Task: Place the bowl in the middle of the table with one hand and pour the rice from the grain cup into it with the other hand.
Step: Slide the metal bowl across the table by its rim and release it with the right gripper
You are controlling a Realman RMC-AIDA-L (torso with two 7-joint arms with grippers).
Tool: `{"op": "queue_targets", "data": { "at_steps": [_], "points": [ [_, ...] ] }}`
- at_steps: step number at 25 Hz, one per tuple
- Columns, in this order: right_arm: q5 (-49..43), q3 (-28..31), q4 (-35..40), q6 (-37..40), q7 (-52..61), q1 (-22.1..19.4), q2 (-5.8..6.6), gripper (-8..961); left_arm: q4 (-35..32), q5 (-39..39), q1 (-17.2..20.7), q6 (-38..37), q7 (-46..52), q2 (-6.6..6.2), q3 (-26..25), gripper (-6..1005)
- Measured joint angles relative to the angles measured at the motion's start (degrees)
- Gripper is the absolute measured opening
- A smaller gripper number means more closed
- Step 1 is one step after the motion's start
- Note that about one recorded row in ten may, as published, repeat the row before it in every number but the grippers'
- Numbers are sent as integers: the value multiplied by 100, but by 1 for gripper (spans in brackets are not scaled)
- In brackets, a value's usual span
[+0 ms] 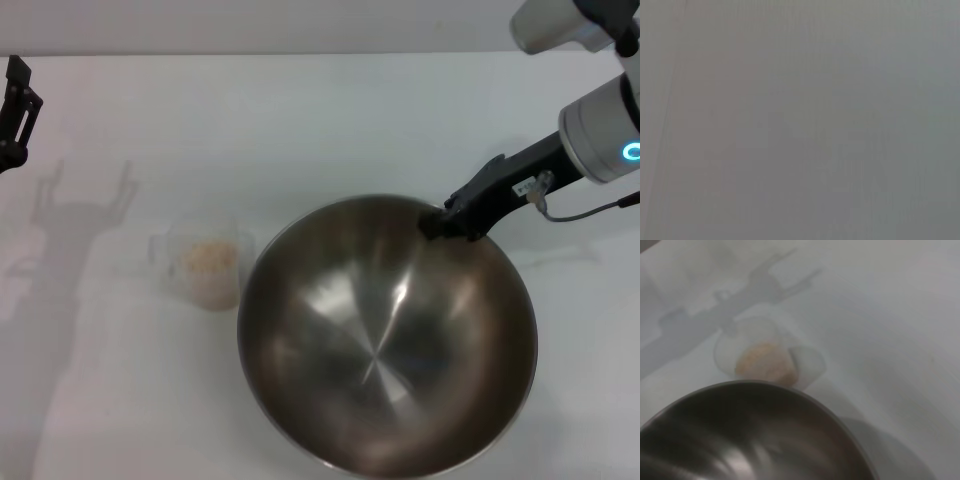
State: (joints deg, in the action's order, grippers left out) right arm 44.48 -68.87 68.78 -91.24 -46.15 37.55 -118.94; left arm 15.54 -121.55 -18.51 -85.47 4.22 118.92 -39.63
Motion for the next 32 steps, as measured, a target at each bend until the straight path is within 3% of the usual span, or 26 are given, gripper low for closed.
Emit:
{"op": "queue_targets", "data": {
  "at_steps": [13,25,30,32],
  "points": [
    [-315,-122,-476,58,-79,165,12,40,2,0,-5,-24,0,0,0,841],
    [-369,-186,-377,56,-68,180,11,46,1,0,-12,-43,0,0,0,840],
    [-369,-186,-111,53,-96,161,11,260,1,0,-4,-74,0,0,0,840],
    [-342,-186,6,54,-126,161,11,395,1,-1,6,-81,0,0,0,840]
  ]
}}
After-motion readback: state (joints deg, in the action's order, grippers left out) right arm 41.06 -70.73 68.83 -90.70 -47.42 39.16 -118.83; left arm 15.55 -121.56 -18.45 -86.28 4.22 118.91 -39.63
